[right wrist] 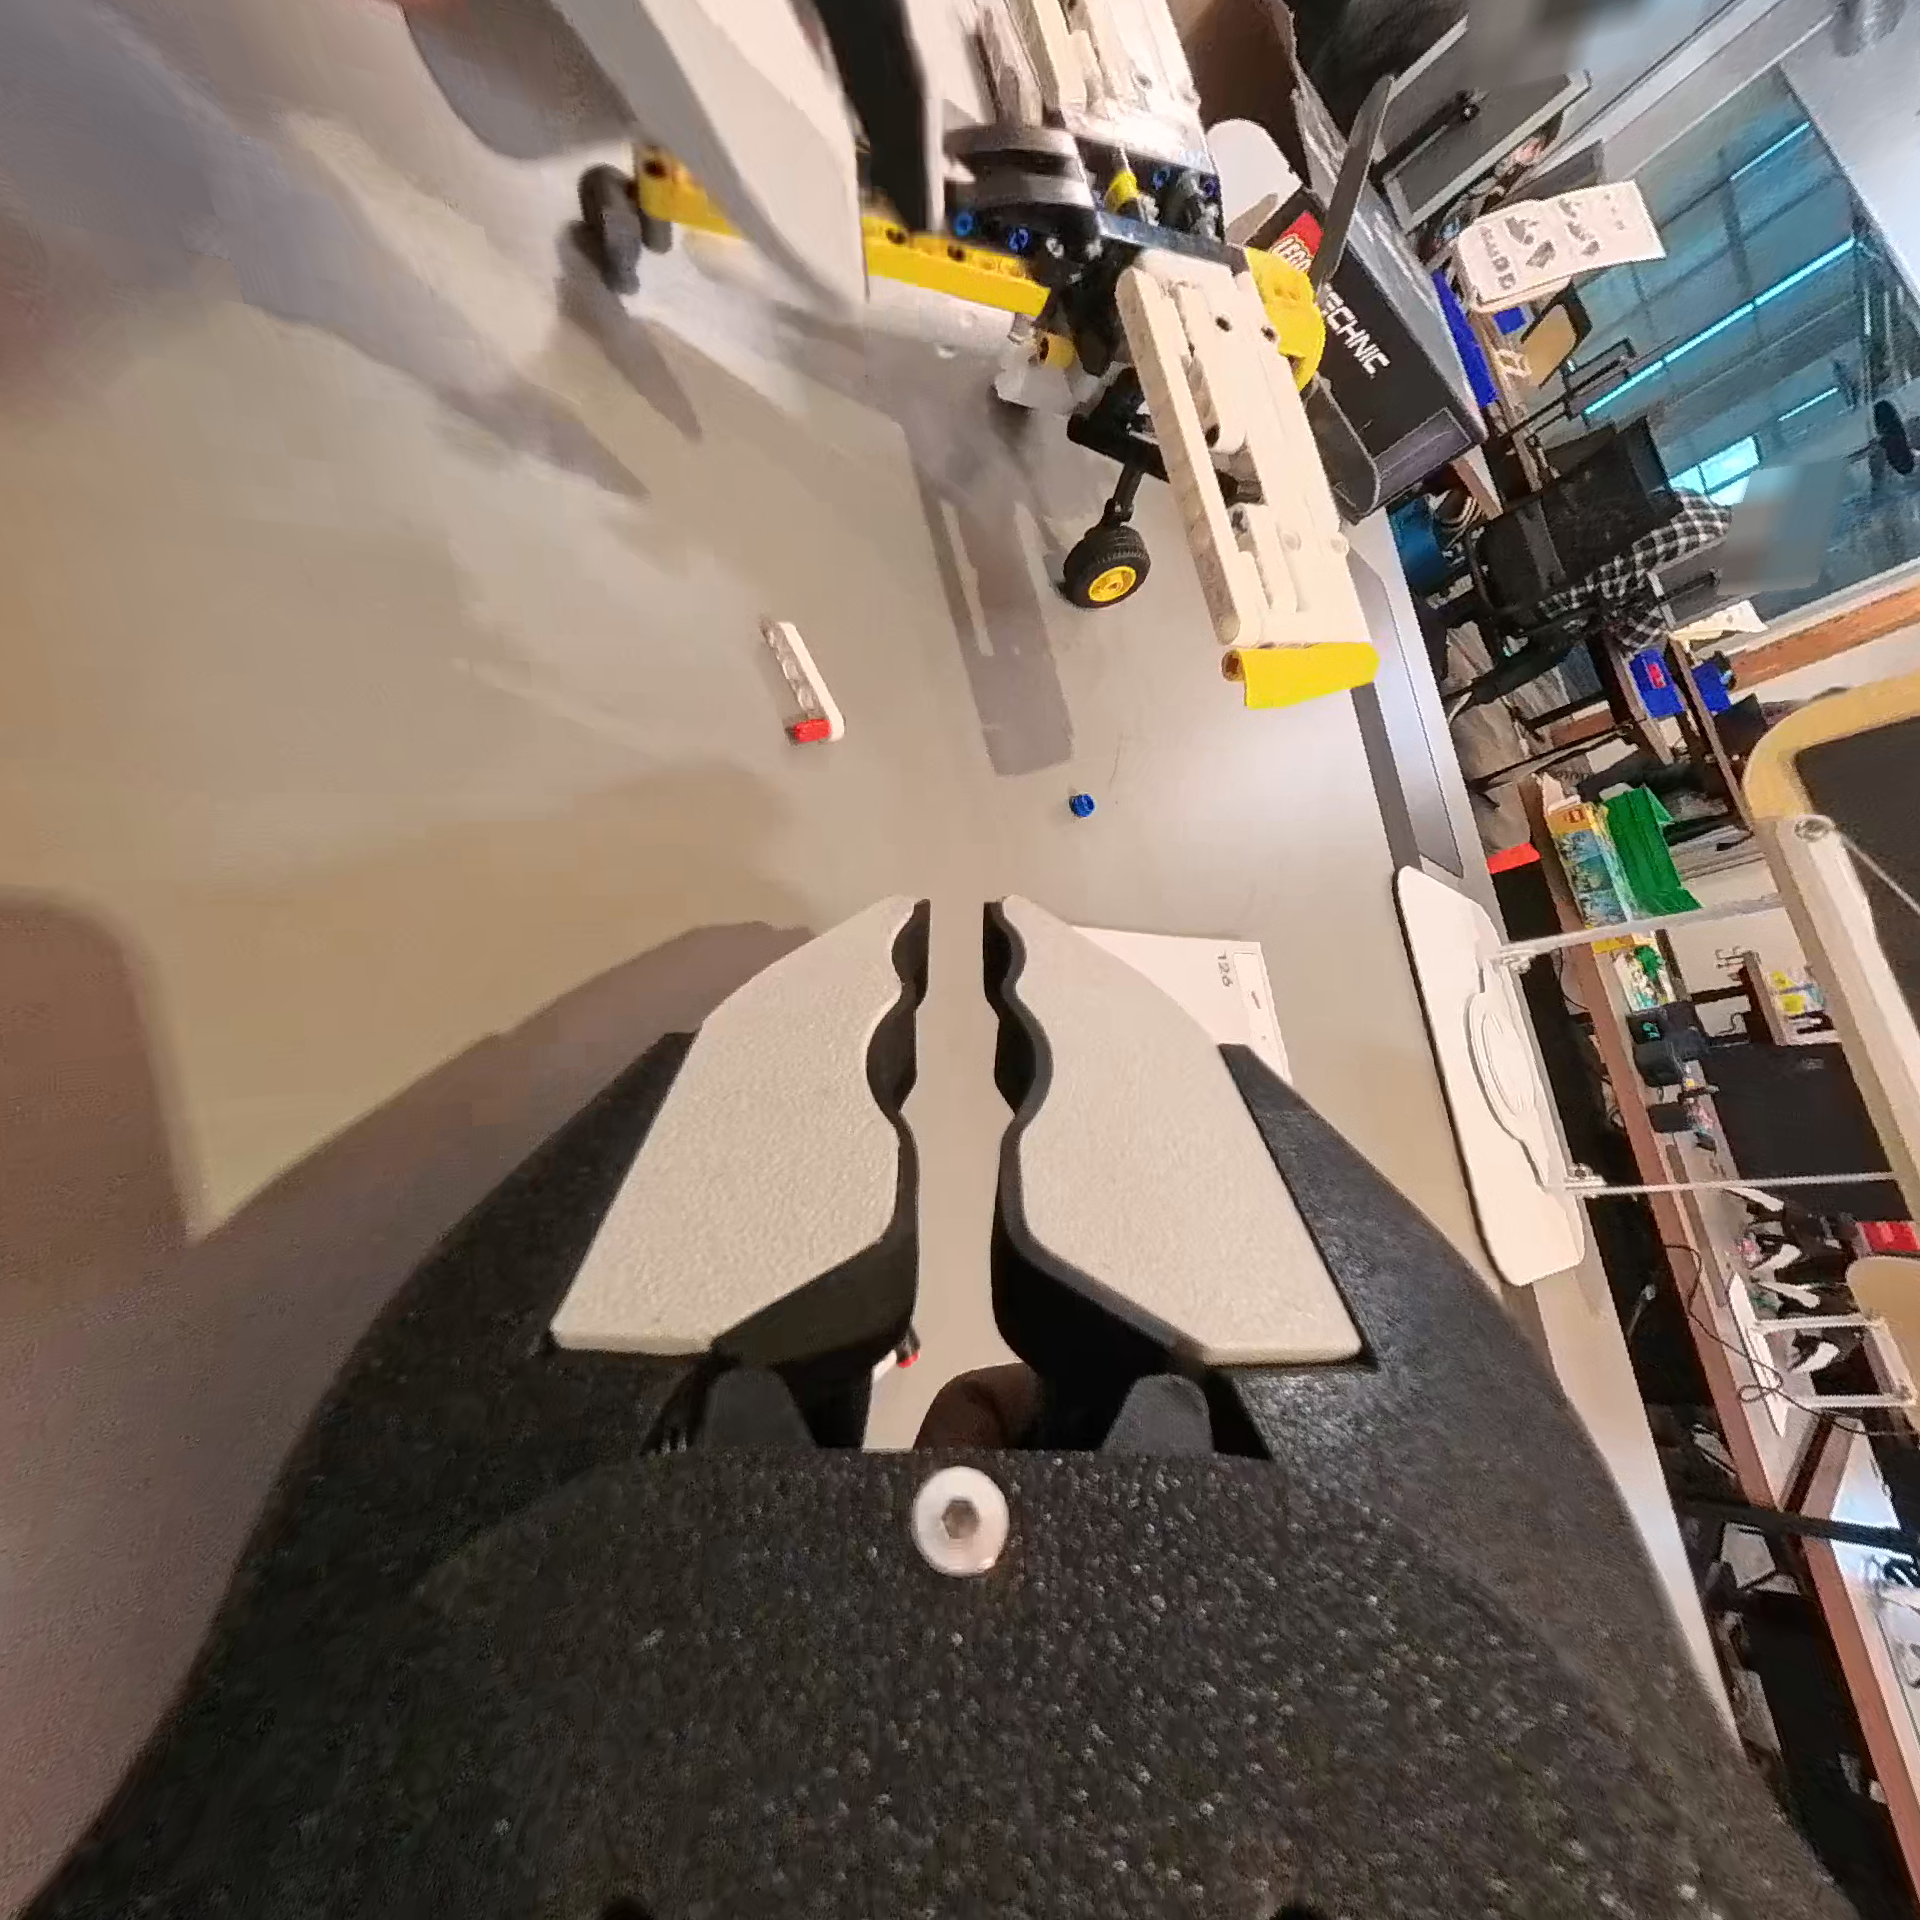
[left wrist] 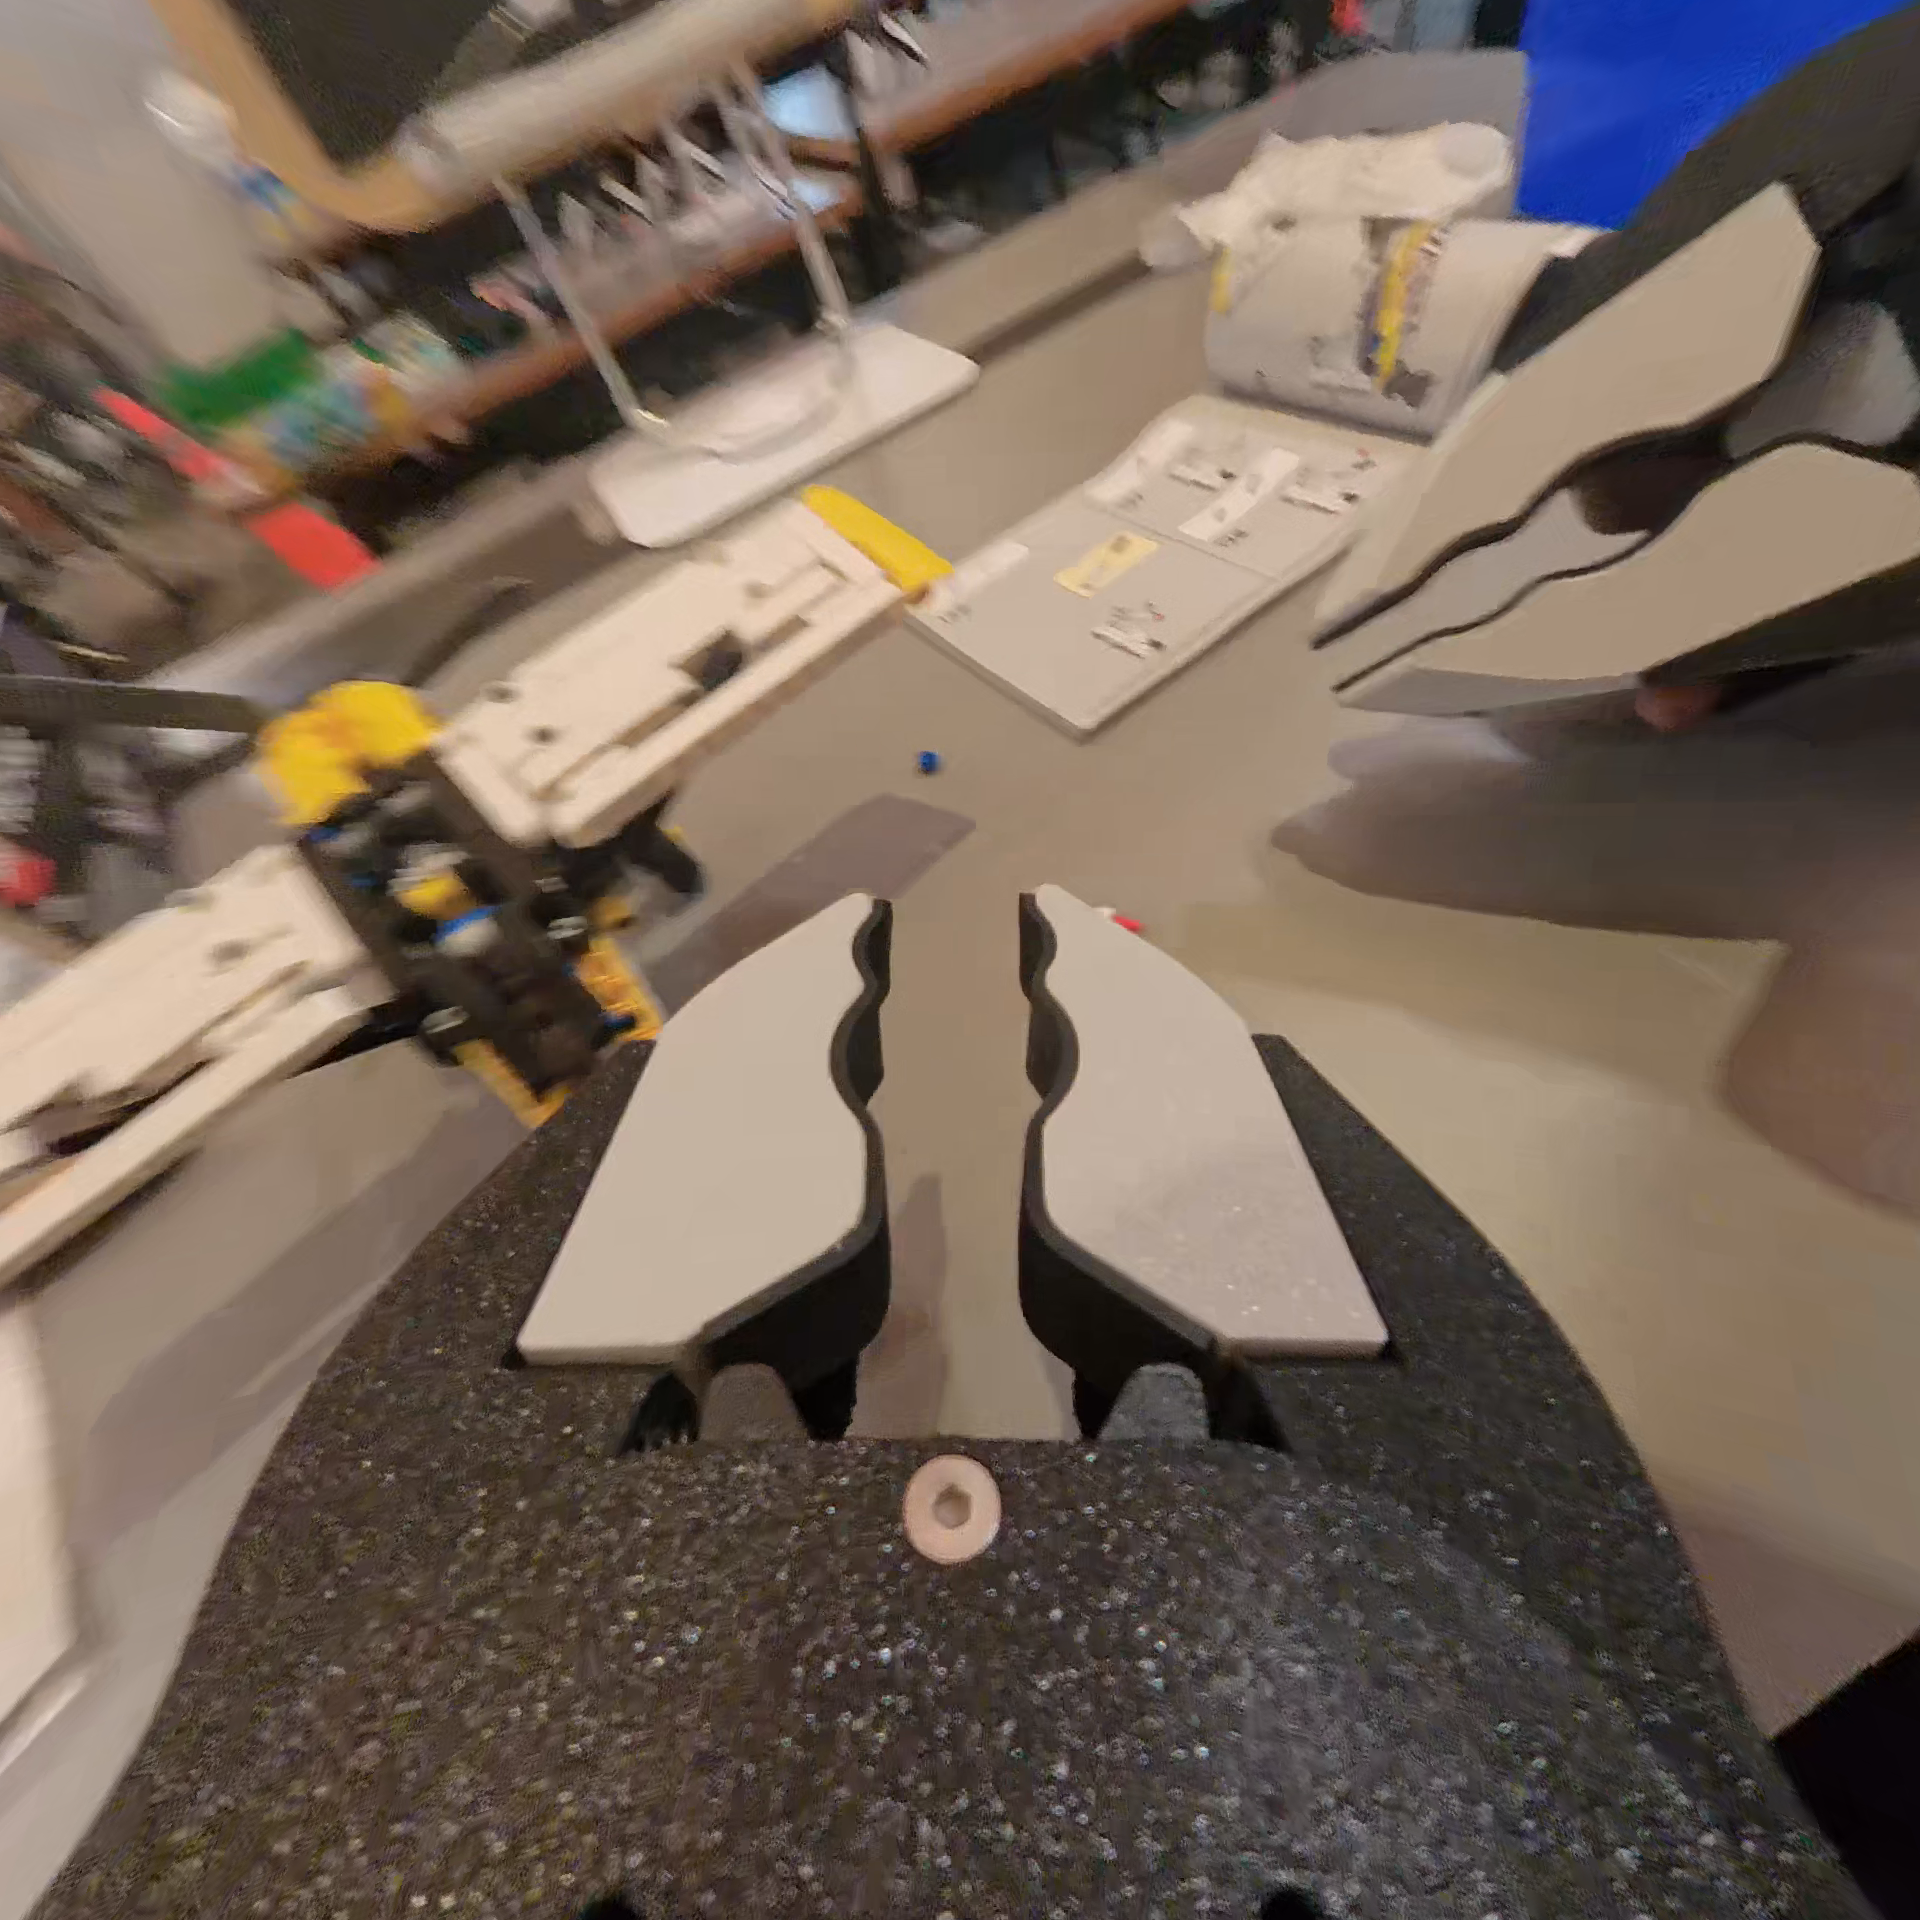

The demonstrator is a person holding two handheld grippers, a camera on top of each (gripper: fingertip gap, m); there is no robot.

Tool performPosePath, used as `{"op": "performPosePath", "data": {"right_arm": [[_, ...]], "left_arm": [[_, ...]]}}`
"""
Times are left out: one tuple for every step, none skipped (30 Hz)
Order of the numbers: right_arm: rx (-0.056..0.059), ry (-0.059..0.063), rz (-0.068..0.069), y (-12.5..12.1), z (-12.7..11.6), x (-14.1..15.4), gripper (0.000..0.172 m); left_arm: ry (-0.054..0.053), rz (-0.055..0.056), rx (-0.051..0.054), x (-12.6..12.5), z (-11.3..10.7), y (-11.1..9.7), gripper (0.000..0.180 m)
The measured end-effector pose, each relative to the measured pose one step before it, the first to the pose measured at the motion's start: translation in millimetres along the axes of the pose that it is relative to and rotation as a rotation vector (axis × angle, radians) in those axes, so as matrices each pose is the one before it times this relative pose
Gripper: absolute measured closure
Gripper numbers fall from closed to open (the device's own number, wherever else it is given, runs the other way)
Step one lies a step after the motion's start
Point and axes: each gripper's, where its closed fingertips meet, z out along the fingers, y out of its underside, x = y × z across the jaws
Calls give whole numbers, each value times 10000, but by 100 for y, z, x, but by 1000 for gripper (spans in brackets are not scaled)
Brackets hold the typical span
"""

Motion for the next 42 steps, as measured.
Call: {"op": "performPosePath", "data": {"right_arm": [[-11, 40, -9, -39, -32, 7, 162], [2, 27, 15, -23, -37, 10, 162], [15, 3, 48, -21, -48, -25, 162], [32, -18, 67, -10, -40, -51, 162], [39, -28, 72, -3, -50, -78, 162], [25, -30, 70, 21, -45, -94, 162], [16, -28, 46, 58, -42, -120, 162], [1, -18, 17, 79, -37, -138, 162], [-1, -21, 3, 82, -35, -162, 162], [9, -36, 4, 52, -30, -185, 162], [5, -45, 4, 27, -14, -183, 162], [-2, -34, -9, 27, 0, -157, 162], [7, -10, -27, -21, -9, -97, 162], [21, 3, -37, -56, -54, -65, 162], [20, 18, -26, -55, -77, -36, 162], [18, 26, -12, -32, -94, -8, 162], [11, 31, -1, -1, -95, 31, 162], [3, 43, 10, 36, -88, 43, 162], [0, 37, 20, 52, -78, 80, 162], [-7, 24, 29, 61, -65, 70, 162], [-9, 22, 34, 54, -39, 89, 162], [2, 20, 36, 50, -33, 96, 162], [11, 14, 38, 38, -26, 86, 162], [3, 7, 39, 51, -3, 67, 162], [-14, -1, 35, 90, 10, 46, 163], [-22, 2, 21, 105, 13, 25, 163], [-27, 2, 4, 112, 13, 8, 163], [-37, 7, -6, 125, 18, 12, 163], [-38, 14, -4, 109, 15, 16, 163], [-26, 23, 5, 104, -8, 26, 163], [-18, 21, 15, 87, -17, 32, 163], [-17, 24, 19, 86, -28, 42, 162], [-15, 32, 14, 96, -40, 61, 163], [-8, 35, 9, 82, -50, 83, 163], [7, 26, 18, 66, -26, 94, 163], [15, 2, 43, 38, -8, 84, 163], [14, -23, 72, 37, 29, 55, 163], [23, -50, 85, 18, 52, 0, 163], [25, -70, 84, 21, 61, -60, 163], [4, -73, 78, 46, 72, -94, 163], [-19, -66, 55, 71, 60, -119, 163], [-20, -51, 7, 54, 37, -120, 163]], "left_arm": [[-760, 114, 254, -1034, -988, -211, 155], [-792, 5, 219, -1257, -916, -153, 150], [-692, -99, 73, -1253, -747, 116, 145], [-473, -214, -194, -984, -480, 530, 140], [-216, -316, -421, -600, -239, 882, 132], [-6, -377, -554, -228, -92, 1134, 126], [49, -380, -527, -89, -5, 1164, 121], [20, -255, -431, -87, 71, 1123, 120], [-36, -61, -398, -150, 215, 1044, 120], [-137, 89, -384, -302, 368, 898, 123], [-53, 125, -298, -197, 474, 584, 128], [120, 124, -224, 32, 542, 349, 134], [324, 124, -107, 361, 487, 31, 137], [179, 89, -174, 201, 462, 41, 144], [217, 188, -112, 303, 462, -33, 150], [128, 167, -22, 181, 412, -162, 154], [-45, 150, 8, -115, 372, -227, 153], [-28, 128, 27, -184, 410, -249, 153], [4, 74, 21, -234, 433, -253, 153], [28, 49, 10, -284, 483, -245, 153], [36, 45, 12, -331, 528, -271, 153], [33, 67, 28, -361, 575, -287, 153], [32, 59, 9, -396, 601, -287, 153], [33, 87, 25, -392, 636, -307, 153], [39, 112, 32, -421, 674, -305, 153], [41, 103, 19, -437, 677, -309, 153], [86, 101, 19, -365, 662, -299, 153], [153, 126, 18, -241, 602, -251, 152], [160, 46, 1, -207, 452, -184, 152], [226, -58, 10, -27, 233, -125, 149], [207, -129, 54, 92, -32, -110, 143], [-4, -175, 127, -95, -324, -128, 138], [-79, -90, 207, -98, -589, -198, 134], [-181, -34, 383, -142, -894, -486, 132], [-287, 51, 647, -189, -1154, -927, 133], [-300, 136, 878, -66, -1301, -1359, 135], [-43, 162, 1046, 437, -1296, -1673, 143], [456, 228, 989, 1288, -1008, -1683, 152], [819, 291, 588, 1885, -500, -1178, 159], [860, 232, -33, 1912, 124, -280, 161], [792, 64, -651, 1675, 648, 691, 161], [784, 3, -911, 1513, 930, 1185, 161]]}}
